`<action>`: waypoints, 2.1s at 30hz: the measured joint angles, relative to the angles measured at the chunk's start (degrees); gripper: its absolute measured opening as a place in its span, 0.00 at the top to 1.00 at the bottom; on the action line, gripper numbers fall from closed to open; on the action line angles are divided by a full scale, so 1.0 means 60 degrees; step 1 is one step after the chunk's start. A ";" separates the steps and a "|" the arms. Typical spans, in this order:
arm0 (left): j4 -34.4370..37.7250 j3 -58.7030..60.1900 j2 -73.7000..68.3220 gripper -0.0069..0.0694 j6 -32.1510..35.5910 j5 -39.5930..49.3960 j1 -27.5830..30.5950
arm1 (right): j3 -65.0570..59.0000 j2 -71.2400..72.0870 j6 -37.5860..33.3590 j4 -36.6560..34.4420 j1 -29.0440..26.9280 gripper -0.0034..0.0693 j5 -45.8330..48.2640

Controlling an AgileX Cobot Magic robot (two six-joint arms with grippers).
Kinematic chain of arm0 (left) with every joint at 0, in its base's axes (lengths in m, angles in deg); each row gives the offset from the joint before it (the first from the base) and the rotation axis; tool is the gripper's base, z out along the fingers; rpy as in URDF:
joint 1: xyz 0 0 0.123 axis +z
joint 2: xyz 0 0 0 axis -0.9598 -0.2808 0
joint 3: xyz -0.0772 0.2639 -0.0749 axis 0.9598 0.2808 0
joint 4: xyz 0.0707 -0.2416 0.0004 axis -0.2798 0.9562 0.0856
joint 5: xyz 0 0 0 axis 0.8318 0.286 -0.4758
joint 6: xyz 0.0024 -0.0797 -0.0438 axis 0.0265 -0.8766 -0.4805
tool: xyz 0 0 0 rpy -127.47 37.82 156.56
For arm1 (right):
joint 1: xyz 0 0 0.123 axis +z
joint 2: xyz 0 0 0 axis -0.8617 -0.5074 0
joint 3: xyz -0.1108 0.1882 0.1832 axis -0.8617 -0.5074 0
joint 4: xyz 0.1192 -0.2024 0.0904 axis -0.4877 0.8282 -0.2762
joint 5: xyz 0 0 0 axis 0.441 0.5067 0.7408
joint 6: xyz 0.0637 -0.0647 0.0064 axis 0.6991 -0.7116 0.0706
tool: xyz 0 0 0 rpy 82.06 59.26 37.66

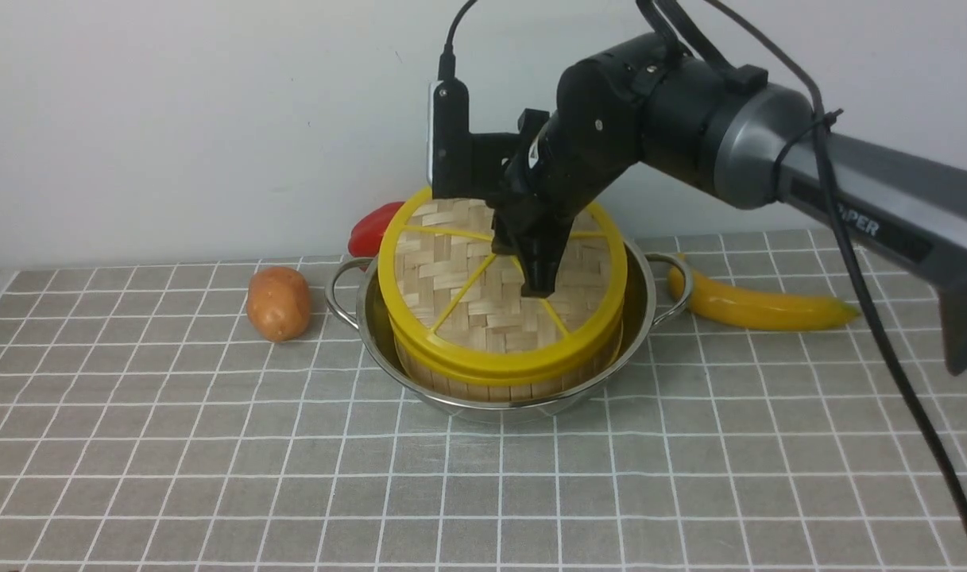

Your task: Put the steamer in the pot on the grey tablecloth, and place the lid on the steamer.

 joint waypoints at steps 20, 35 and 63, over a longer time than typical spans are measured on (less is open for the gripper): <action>0.0000 0.0000 0.0000 0.38 0.0000 0.0000 0.0000 | 0.0010 -0.0385 0.0000 0.0076 0.0000 0.75 -0.0420; 0.0000 0.0000 0.0000 0.38 0.0000 0.0000 0.0000 | 0.0071 -0.0505 0.0240 0.0163 -0.0017 0.46 -0.0642; 0.0000 0.0000 0.0000 0.38 0.0000 0.0000 0.0000 | 0.0071 0.4491 1.0901 0.5385 -0.0017 0.97 0.0615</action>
